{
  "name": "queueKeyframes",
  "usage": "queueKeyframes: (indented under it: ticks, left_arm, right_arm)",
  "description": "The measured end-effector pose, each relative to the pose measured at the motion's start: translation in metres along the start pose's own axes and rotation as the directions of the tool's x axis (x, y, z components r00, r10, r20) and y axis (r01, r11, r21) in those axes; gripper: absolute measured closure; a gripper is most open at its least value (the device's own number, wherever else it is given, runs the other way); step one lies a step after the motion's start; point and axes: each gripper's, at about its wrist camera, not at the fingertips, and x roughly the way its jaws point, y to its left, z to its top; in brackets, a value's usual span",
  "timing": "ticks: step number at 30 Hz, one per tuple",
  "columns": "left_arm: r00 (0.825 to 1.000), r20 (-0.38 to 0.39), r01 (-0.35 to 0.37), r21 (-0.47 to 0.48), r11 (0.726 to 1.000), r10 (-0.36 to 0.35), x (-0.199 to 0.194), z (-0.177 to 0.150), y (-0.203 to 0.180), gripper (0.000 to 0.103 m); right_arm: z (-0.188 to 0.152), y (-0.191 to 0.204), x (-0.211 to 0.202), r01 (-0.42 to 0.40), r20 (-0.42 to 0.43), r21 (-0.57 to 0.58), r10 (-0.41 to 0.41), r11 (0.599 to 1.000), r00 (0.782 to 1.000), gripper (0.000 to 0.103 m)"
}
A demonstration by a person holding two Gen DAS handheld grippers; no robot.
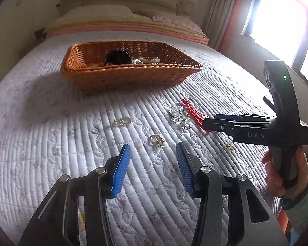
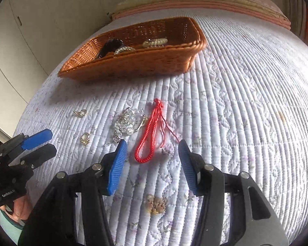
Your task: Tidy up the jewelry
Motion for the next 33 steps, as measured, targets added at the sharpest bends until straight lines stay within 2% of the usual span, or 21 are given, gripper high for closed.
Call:
queueKeyframes:
  ticks: [3,5,6,8,11,14,19,24,25,28,30,31,32,33]
  left_arm:
    - [1.000,-0.022,0.011,-0.007,1.000,-0.011,0.009,0.001,0.001,0.058]
    - [0.999,-0.039,0.003,0.000,1.000,-0.003,0.015,0.002,0.001,0.058]
    - [0.999,-0.046,0.000,0.005,1.000,0.000,0.017,0.003,0.000,0.058]
    - [0.998,-0.064,0.001,0.016,1.000,0.000,0.022,0.001,-0.003,0.058]
    - [0.997,-0.082,-0.012,0.034,0.999,0.014,0.027,0.001,-0.008,0.059]
    - [0.996,-0.082,-0.018,0.044,0.999,0.021,0.027,0.000,-0.010,0.060]
    - [0.996,-0.084,-0.039,0.055,0.998,0.043,0.031,0.003,-0.012,0.062]
    - [0.992,-0.084,-0.084,0.104,0.991,0.092,0.039,0.007,-0.020,0.066]
    - [0.991,-0.081,-0.098,0.119,0.988,0.108,0.041,0.008,-0.023,0.068]
    - [0.989,-0.076,-0.113,0.149,0.982,0.125,0.043,0.007,-0.029,0.086]
    - [0.989,-0.068,-0.117,0.161,0.980,0.129,0.041,0.006,-0.031,0.086]
    - [0.990,-0.061,-0.114,0.162,0.980,0.126,0.040,0.005,-0.031,0.088]
    - [0.991,-0.058,-0.107,0.161,0.981,0.117,0.039,0.005,-0.031,0.095]
    - [0.992,-0.053,-0.102,0.157,0.982,0.112,0.037,0.005,-0.030,0.095]
  right_arm:
    - [0.002,0.004,0.006,0.009,-0.008,-0.022,-0.009,1.000,1.000,0.054]
    - [0.002,0.013,0.011,0.075,-0.011,-0.062,-0.075,0.995,0.997,0.055]
    - [0.003,0.018,0.015,0.097,-0.011,-0.077,-0.098,0.992,0.995,0.063]
    - [0.002,0.025,0.018,0.112,-0.003,-0.103,-0.113,0.988,0.994,0.067]
    - [0.001,0.028,0.018,0.110,0.007,-0.121,-0.110,0.987,0.994,0.082]
    - [-0.004,0.025,0.013,0.122,0.024,-0.121,-0.120,0.985,0.992,0.088]
    - [-0.010,0.009,0.002,0.136,0.049,-0.060,-0.133,0.989,0.990,0.090]
    - [-0.012,-0.001,-0.001,0.106,0.053,-0.016,-0.105,0.994,0.993,0.091]
    - [-0.012,-0.001,-0.001,0.106,0.054,-0.017,-0.105,0.994,0.993,0.091]
    - [-0.012,0.001,-0.003,0.114,0.061,-0.023,-0.112,0.993,0.992,0.091]
    - [-0.013,0.003,-0.003,0.117,0.065,-0.028,-0.114,0.993,0.991,0.092]
    - [-0.012,0.004,-0.003,0.116,0.067,-0.029,-0.114,0.993,0.991,0.092]
    - [-0.012,0.004,-0.003,0.116,0.069,-0.030,-0.113,0.993,0.991,0.093]
    - [-0.012,0.005,-0.003,0.112,0.070,-0.031,-0.110,0.993,0.991,0.093]
